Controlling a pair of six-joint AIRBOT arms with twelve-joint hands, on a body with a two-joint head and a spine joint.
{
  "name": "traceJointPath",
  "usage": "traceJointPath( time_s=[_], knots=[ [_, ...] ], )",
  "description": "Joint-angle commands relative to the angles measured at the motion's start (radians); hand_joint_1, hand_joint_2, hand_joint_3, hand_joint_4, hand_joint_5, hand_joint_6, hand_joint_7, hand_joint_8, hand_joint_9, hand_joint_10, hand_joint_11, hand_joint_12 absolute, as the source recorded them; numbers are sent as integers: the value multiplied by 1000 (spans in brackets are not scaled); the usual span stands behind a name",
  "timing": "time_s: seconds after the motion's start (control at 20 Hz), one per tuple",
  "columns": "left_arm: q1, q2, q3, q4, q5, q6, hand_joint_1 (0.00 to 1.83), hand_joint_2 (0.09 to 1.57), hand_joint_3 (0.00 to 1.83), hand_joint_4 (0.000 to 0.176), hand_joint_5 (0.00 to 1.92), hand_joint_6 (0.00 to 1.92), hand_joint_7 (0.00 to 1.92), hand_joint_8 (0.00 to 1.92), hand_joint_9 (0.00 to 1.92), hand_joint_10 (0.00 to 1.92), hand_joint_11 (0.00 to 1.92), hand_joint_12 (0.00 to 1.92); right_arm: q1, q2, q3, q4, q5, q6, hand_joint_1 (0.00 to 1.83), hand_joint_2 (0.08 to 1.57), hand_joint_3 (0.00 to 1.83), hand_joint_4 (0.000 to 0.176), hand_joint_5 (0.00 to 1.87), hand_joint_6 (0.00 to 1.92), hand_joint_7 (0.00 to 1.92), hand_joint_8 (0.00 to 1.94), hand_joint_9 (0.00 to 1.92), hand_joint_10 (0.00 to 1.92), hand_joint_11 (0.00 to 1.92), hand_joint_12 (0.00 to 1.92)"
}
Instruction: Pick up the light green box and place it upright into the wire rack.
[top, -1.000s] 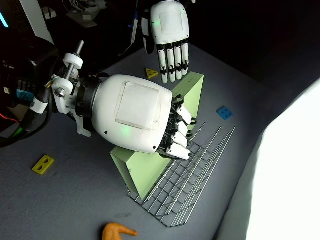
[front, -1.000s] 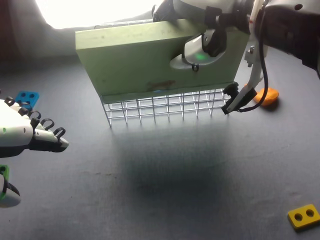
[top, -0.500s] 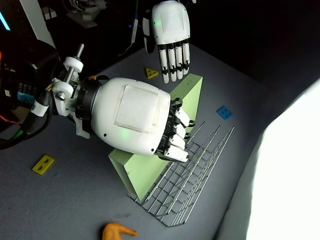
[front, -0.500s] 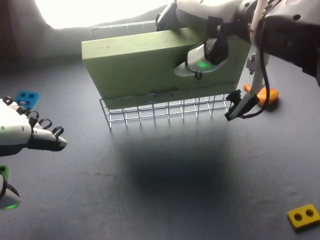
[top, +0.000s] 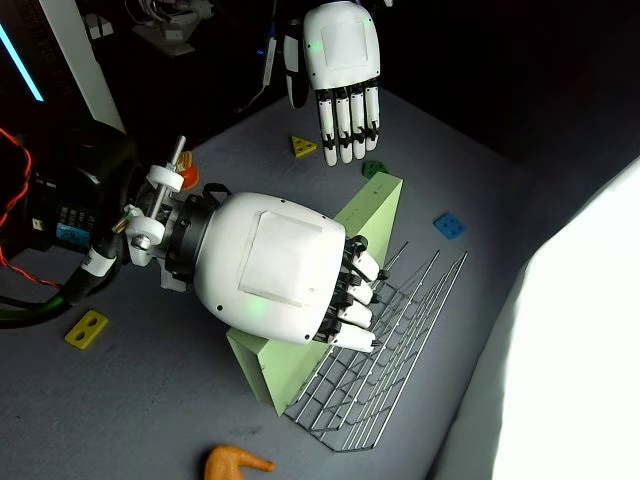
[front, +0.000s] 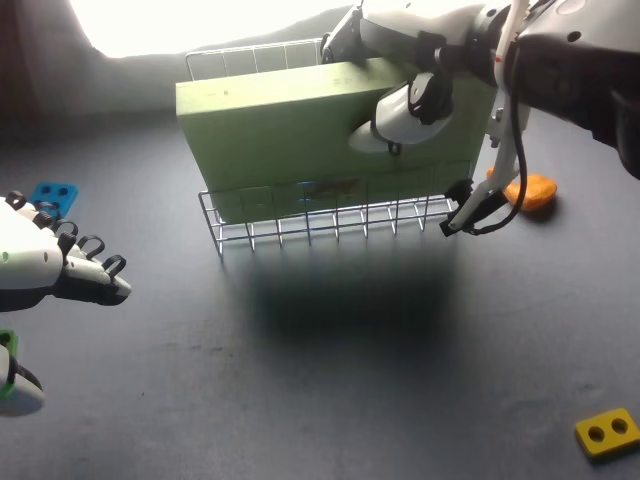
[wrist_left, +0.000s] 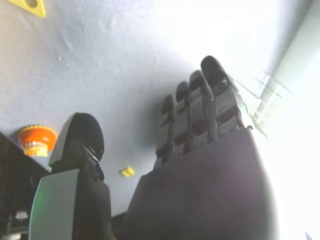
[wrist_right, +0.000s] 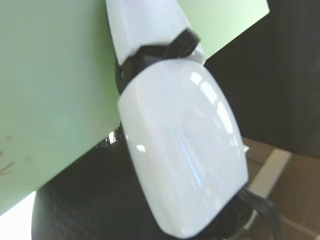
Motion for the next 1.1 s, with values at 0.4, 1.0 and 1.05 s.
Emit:
traceJointPath(
  time_s=[0.4, 1.0, 1.05],
  knots=[
    [-5, 0, 2, 21, -52, 1, 624, 1268, 3, 0, 103, 1, 154, 2, 159, 3, 0, 586, -7, -17, 31, -31, 20, 39, 1121, 1068, 4, 0, 455, 153, 556, 9, 394, 536, 0, 1479],
    [-4, 0, -2, 21, -52, -1, 610, 1284, 6, 0, 113, 2, 174, 0, 160, 0, 0, 596, 78, 94, -46, -29, -25, -75, 912, 958, 0, 0, 88, 2, 88, 1, 45, 196, 0, 423],
    [-4, 0, -3, 21, -52, -1, 612, 1284, 6, 0, 112, 2, 173, 0, 159, 0, 0, 595, 87, 106, -57, -29, -26, -89, 901, 952, 0, 0, 81, 1, 73, 0, 46, 160, 0, 311]
  ],
)
